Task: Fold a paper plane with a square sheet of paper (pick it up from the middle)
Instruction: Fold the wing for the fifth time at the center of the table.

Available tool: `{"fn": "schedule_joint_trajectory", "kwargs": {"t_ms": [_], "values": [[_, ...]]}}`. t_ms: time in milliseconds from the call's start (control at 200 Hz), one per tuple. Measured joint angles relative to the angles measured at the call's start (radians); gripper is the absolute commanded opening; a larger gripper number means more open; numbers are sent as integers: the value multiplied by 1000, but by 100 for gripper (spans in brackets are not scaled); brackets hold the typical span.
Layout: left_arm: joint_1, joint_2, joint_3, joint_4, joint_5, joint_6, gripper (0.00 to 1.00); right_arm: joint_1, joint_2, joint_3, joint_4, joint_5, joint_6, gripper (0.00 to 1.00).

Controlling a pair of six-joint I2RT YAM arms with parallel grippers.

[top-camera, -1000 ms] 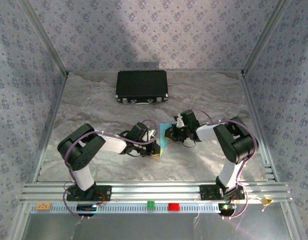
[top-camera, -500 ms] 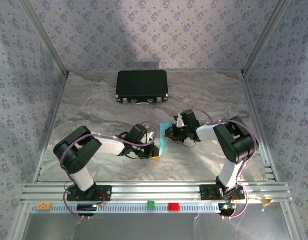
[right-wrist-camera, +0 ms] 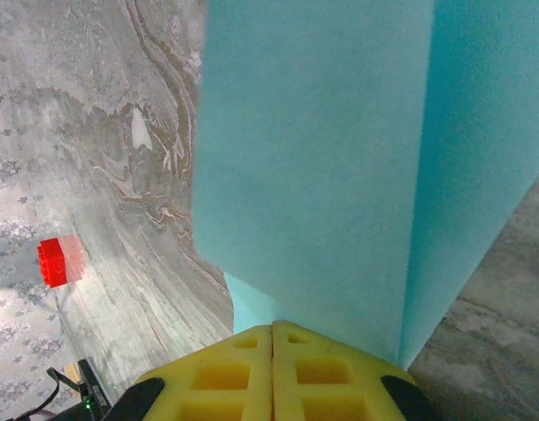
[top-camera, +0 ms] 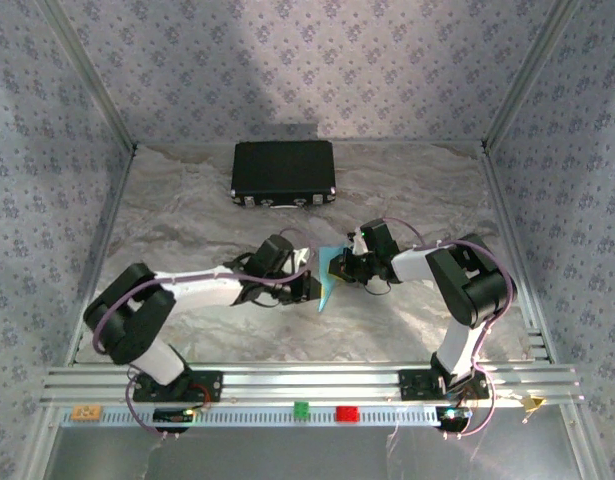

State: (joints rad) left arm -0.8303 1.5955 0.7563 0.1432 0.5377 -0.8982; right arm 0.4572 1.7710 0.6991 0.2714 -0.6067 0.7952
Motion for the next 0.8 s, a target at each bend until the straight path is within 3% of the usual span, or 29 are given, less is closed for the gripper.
{"fn": "schedule_joint_trajectory", "kwargs": {"t_ms": [310, 800], "values": [[2, 182, 129, 14, 39, 12, 8, 2, 0, 0, 0, 0, 0, 8], [12, 272, 198, -13, 41, 53, 8, 2, 0, 0, 0, 0, 0, 8]]}}
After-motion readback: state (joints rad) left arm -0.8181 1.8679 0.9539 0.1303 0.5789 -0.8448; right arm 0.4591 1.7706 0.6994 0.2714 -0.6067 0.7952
